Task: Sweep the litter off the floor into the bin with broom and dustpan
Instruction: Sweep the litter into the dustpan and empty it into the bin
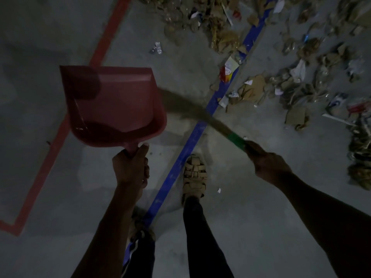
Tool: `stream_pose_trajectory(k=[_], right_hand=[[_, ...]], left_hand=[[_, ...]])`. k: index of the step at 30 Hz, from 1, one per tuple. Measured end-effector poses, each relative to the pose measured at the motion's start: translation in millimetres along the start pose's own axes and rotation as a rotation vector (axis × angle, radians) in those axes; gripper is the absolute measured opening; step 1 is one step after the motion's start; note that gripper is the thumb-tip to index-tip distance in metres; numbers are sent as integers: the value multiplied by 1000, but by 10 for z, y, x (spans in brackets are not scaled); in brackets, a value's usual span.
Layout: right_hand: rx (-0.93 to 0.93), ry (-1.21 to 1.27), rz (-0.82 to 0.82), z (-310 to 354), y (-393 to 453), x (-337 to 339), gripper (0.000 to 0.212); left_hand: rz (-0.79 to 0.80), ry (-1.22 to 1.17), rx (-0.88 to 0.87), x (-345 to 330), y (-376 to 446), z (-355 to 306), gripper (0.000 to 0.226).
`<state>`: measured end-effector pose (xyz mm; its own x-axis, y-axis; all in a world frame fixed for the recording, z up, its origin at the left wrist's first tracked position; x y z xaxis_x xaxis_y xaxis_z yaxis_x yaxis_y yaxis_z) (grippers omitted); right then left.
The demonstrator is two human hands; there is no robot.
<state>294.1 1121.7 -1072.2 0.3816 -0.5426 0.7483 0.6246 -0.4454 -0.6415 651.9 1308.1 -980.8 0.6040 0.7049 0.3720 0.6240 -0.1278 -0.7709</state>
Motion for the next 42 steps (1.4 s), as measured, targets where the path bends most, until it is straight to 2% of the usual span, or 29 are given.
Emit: stream_pose_trajectory(k=[3,6,8,11,17,21,23,26,33,36,39,42], right_hand=[[-182,90,-213,-117,222,336,62],[-343,131,-323,-180,421,639,63],[-357,125,-401,-126,461,812,63],[-268,142,-470,28,422,890,59],[-72,229,-446,277,455,860,63],[14,288,-434,492,693,992,78],[51,272,-432,608,930,1116,81],[77,251,-437,794,1366,1384,71],[112,241,-335,1257,2698,2085,65],[87,230,-250,1466,3139,2373,64],[-72,257,-169,1486,3430,2603,64],[-188,347,-182,1348,3576,2763,58]], left_hand=[[1,-7,-11,-18,7,-16,34],[18,-16,3,-46,22,-30,35],[21,-10,4,-61,24,-63,34],[18,-2,-10,-80,12,-149,35],[5,-22,-45,-153,26,-544,39],[23,-86,-96,-251,122,-879,36],[40,-120,-111,-307,227,-1075,38],[52,-158,-139,-356,413,-1345,35],[48,-166,-141,-383,960,-1798,35],[27,-117,-145,-303,1136,-1931,35],[47,-63,-162,-218,1333,-2093,38],[72,-44,-143,-159,1479,-2265,35]])
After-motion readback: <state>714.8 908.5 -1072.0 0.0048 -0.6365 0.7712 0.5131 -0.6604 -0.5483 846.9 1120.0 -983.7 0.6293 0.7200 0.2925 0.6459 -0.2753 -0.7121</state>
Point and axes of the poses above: each hand's wrist, its own y-axis towards the middle knuckle, its own x-axis out of the back of the hand, z = x × y, the point moved 7 cm from there along y, towards the middle knuckle, and after that the axes turned 3 degrees about x, right-handed, at the moved point
